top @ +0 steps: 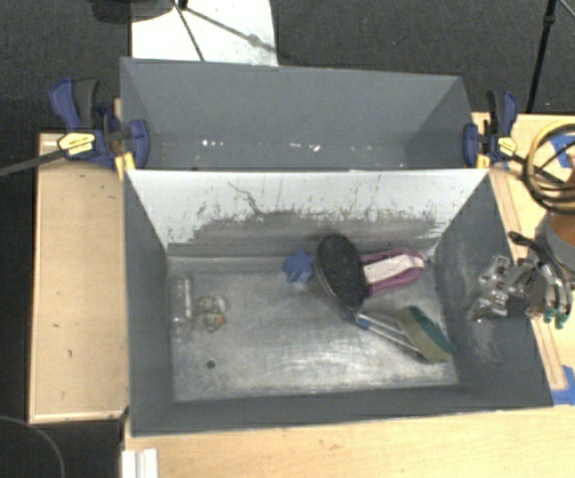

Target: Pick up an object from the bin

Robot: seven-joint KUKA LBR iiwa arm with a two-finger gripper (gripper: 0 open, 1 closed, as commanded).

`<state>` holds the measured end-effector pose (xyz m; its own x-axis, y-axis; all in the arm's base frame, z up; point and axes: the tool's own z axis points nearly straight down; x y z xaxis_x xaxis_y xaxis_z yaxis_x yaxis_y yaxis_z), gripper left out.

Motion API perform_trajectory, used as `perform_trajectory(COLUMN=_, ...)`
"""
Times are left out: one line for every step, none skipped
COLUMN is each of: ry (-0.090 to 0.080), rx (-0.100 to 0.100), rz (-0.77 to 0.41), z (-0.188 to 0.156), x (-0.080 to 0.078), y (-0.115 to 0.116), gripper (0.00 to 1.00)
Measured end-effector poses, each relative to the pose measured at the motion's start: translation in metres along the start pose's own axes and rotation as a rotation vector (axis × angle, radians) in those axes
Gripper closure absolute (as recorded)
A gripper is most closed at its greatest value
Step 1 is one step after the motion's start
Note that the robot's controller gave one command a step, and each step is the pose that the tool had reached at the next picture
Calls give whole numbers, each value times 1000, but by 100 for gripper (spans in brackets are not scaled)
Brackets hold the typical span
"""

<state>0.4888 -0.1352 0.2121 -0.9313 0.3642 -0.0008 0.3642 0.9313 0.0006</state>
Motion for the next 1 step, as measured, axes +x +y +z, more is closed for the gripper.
perform_trajectory(ry=0, rx=1, rz=-5, z=0, x=0, y=0, gripper=0)
